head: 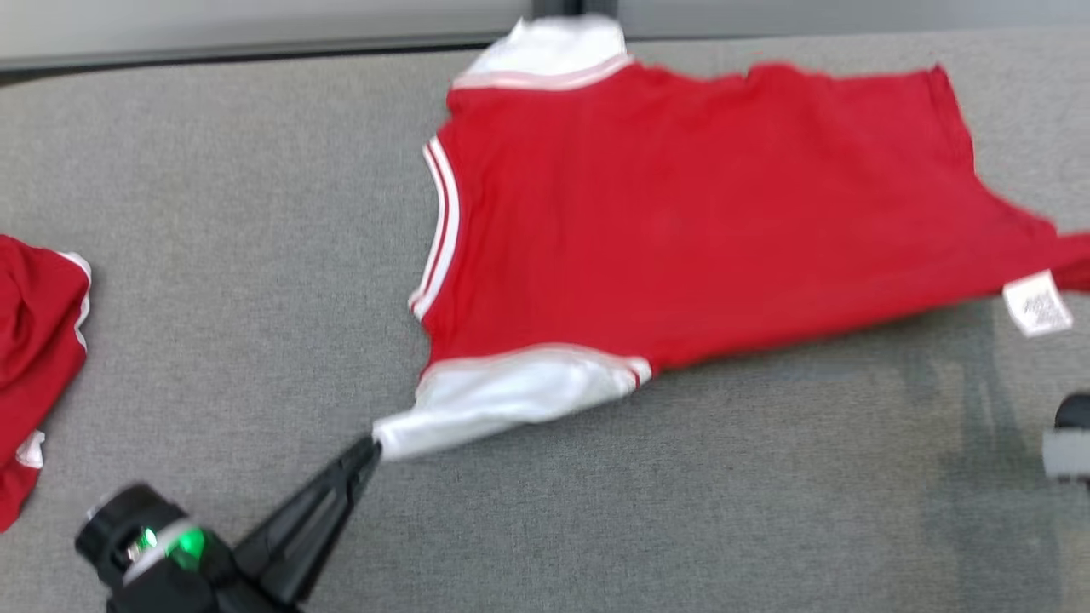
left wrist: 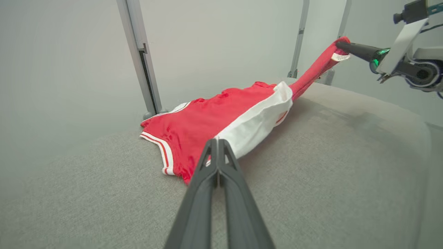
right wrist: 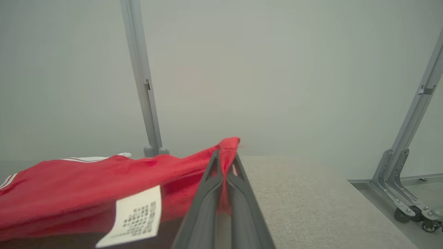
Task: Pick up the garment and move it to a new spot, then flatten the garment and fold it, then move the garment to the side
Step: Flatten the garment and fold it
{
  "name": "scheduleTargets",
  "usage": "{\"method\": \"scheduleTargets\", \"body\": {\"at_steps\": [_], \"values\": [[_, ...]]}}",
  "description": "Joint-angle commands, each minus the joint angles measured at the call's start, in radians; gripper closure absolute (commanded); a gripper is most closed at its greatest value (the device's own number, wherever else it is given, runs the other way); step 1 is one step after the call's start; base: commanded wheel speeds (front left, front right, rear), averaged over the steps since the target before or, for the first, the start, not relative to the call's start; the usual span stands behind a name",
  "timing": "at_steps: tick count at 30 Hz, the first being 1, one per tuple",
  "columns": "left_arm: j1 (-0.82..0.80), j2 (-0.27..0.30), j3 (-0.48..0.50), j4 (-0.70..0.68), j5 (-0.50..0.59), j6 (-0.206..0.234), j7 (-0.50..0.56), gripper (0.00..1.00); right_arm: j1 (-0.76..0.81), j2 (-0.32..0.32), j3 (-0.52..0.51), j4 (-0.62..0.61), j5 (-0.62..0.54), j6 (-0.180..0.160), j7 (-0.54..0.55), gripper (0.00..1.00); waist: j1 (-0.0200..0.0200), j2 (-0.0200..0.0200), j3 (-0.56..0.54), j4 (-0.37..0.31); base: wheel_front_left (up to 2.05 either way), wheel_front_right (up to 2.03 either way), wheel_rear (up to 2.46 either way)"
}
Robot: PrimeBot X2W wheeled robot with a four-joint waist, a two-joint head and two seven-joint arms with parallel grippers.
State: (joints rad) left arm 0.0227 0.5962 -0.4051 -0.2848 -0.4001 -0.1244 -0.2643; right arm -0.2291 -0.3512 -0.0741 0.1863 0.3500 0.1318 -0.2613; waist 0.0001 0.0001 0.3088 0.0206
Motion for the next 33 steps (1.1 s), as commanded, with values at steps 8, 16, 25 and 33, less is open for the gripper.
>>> {"method": "scheduleTargets", "body": {"at_steps": [8, 16, 25, 33], "values": [[0.126, 0.036, -0.007, -0.110, 0.005, 0.046, 0.029, 1.00, 0.177, 0.027, -0.032, -0.080, -0.038, -0.002, -0.006, 1.00, -0.0001, -0.0001, -0.029, -0.032, 0.00, 0.00, 0.00], [-0.023, 0.013, -0.020, -0.033, 0.031, 0.032, 0.051, 1.00, 0.114, 0.047, -0.016, 0.007, -0.103, -0.002, -0.005, 1.00, -0.0001, -0.0001, -0.011, -0.055, 0.00, 0.00, 0.00], [-0.297, -0.030, -0.027, 0.148, 0.082, 0.015, 0.038, 1.00, -0.021, 0.063, 0.007, 0.139, -0.115, -0.002, -0.006, 1.00, -0.0001, -0.0001, 0.055, -0.063, 0.00, 0.00, 0.00], [-0.505, -0.034, -0.070, 0.320, 0.170, 0.006, 0.037, 1.00, -0.115, 0.077, 0.028, 0.191, -0.125, -0.002, -0.006, 1.00, -0.0001, -0.0001, 0.138, -0.073, 0.00, 0.00, 0.00]]}}
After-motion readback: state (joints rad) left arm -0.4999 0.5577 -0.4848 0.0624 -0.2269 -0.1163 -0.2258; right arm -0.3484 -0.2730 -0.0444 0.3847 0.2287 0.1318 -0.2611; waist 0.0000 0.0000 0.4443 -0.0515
